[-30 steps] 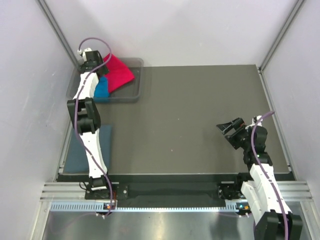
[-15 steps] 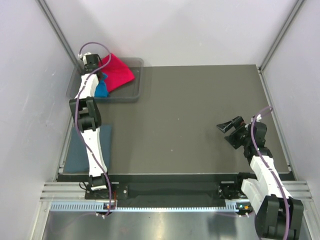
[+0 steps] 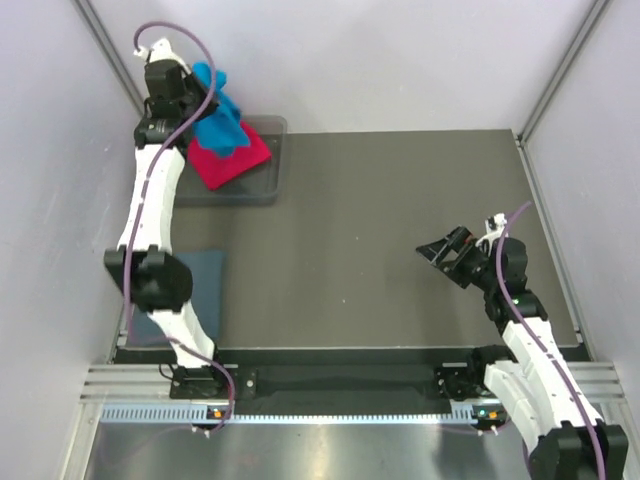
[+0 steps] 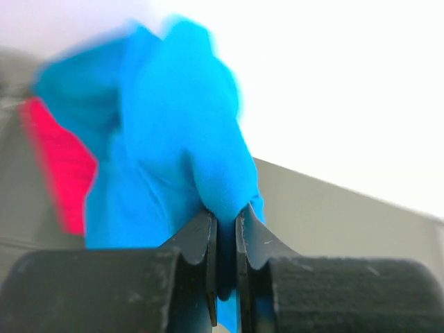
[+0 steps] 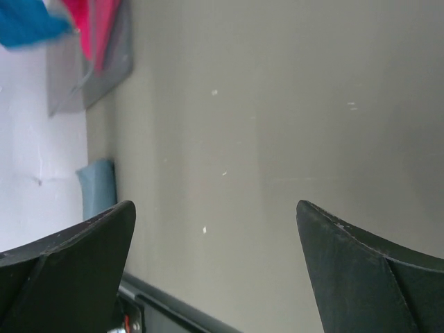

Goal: Fold and stack the t-shirts
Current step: Grab the tshirt from the pile, then move the tshirt to the center of the board, then flatten the tshirt out

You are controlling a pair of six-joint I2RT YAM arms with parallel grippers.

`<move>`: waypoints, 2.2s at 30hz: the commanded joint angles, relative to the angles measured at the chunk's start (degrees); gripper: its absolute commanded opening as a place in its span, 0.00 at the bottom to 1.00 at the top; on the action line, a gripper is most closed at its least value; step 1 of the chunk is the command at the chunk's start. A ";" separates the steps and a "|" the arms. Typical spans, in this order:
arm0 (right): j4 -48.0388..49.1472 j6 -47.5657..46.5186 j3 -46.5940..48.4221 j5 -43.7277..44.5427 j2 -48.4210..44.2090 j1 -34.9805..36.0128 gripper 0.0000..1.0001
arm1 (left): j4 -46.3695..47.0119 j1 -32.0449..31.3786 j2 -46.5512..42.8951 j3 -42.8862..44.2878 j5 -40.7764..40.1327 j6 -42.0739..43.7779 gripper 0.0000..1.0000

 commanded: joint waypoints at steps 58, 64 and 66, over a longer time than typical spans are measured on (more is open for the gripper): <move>-22.78 -23.94 48.21 32.80 34.86 8.97 0.00 | -20.84 -36.99 1.12 -4.28 -5.34 10.30 0.00; -23.31 -28.33 52.98 38.87 22.41 7.04 0.00 | -22.86 -35.49 -12.68 -1.45 -8.24 11.71 0.00; -23.40 -29.21 52.81 40.36 19.40 6.16 0.00 | -23.13 -34.62 -18.72 -3.81 -9.56 11.19 0.00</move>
